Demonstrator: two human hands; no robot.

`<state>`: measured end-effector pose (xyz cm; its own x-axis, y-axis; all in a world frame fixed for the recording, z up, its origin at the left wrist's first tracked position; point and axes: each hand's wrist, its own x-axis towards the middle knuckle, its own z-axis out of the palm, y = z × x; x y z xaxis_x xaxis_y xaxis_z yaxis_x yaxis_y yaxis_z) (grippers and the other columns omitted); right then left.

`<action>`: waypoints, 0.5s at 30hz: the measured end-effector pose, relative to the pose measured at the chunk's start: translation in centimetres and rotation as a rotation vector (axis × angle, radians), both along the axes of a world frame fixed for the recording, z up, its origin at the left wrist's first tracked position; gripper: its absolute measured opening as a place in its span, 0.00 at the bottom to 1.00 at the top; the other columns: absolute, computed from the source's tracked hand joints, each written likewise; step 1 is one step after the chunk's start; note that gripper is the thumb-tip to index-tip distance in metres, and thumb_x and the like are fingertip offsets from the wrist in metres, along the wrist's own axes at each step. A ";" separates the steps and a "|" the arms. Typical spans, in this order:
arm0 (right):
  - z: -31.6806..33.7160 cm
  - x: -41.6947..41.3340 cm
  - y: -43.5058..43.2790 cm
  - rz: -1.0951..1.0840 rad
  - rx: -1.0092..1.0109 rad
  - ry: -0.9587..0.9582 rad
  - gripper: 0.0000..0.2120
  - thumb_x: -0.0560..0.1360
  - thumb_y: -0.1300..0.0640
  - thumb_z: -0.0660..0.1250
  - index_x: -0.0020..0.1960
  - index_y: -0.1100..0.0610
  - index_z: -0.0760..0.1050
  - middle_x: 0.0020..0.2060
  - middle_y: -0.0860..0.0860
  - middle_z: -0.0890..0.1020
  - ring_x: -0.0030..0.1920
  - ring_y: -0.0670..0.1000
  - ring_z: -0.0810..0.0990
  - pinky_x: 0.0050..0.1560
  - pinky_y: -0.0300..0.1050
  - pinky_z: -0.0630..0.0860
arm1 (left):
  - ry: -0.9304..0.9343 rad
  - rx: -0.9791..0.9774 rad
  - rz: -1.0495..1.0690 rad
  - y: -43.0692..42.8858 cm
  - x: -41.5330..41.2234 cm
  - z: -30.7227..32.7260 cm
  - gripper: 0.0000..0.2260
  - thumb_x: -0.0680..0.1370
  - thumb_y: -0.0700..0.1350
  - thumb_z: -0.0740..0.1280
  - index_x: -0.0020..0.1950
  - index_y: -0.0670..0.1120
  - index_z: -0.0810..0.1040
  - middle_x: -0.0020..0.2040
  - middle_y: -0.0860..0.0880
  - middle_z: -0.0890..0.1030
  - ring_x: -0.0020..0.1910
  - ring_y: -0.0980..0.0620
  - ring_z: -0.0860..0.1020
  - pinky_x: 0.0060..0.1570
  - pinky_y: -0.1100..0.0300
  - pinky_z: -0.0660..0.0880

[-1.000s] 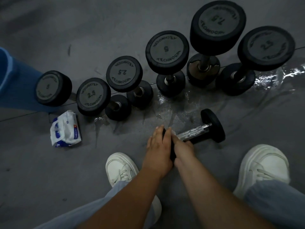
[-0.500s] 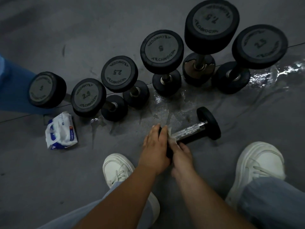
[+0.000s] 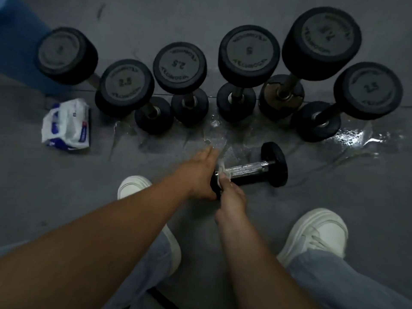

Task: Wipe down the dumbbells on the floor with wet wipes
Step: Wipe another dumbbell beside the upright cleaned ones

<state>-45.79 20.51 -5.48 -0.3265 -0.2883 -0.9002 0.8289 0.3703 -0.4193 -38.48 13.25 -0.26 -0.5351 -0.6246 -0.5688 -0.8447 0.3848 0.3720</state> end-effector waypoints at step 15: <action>1.1 -0.3 -1.2 -0.018 0.021 -0.026 0.18 0.73 0.60 0.73 0.60 0.64 0.73 0.49 0.61 0.83 0.42 0.56 0.84 0.33 0.44 0.81 | 0.033 -0.220 0.109 2.7 -0.7 -1.6 0.39 0.71 0.48 0.72 0.77 0.46 0.55 0.74 0.44 0.59 0.72 0.44 0.64 0.71 0.52 0.62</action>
